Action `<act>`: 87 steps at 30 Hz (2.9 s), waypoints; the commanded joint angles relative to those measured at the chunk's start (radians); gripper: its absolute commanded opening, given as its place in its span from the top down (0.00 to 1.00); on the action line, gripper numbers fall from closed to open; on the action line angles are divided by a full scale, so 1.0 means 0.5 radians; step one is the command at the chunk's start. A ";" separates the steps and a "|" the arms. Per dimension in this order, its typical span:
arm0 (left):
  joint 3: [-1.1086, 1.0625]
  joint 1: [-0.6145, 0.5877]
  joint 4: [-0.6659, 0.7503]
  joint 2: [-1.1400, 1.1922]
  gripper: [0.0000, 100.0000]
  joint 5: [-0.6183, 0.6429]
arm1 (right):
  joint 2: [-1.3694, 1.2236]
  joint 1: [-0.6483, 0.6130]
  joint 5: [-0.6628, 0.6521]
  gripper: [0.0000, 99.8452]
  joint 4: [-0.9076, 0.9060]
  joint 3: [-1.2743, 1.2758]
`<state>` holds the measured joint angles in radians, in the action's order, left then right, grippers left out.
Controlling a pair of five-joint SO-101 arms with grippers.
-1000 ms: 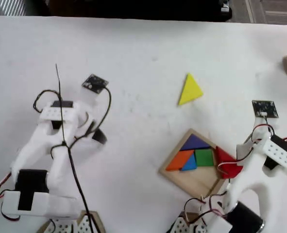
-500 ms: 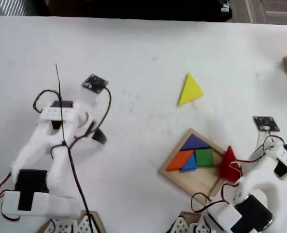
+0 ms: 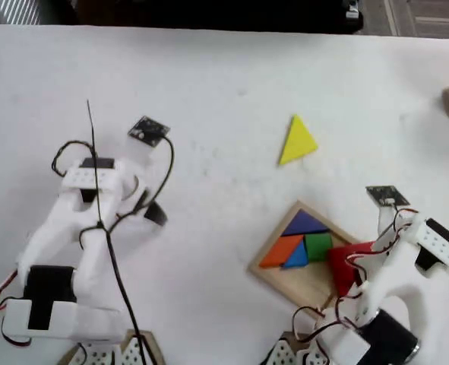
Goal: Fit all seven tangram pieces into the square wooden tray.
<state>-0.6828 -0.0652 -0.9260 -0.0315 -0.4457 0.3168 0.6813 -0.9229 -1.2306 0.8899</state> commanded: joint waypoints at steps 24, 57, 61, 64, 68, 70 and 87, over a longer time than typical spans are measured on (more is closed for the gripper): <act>0.101 -0.017 0.015 -0.005 0.67 -0.021 | -0.118 -0.259 0.700 0.98 0.720 -0.313; 0.104 -0.017 0.015 -0.005 0.67 -0.025 | 0.545 -0.143 0.792 0.98 0.358 -0.037; 0.104 -0.017 0.015 -0.005 0.67 -0.025 | 0.315 -0.005 0.697 0.98 0.514 -0.052; 0.104 -0.017 0.015 -0.005 0.67 -0.028 | 0.066 0.097 0.678 0.98 0.661 -0.101; 0.104 -0.014 0.015 -0.005 0.67 -0.031 | -0.192 0.112 0.657 0.98 0.671 -0.221; 0.104 -0.014 0.015 -0.005 0.67 -0.031 | -0.241 0.109 0.694 0.98 0.671 -0.252; 0.107 -0.014 0.015 -0.005 0.67 -0.031 | -0.244 -0.244 0.810 0.98 0.674 -0.061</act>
<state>-0.6828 -0.0652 -0.9260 -0.0315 -0.4457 0.1910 0.5907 -0.5301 -0.8991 0.8546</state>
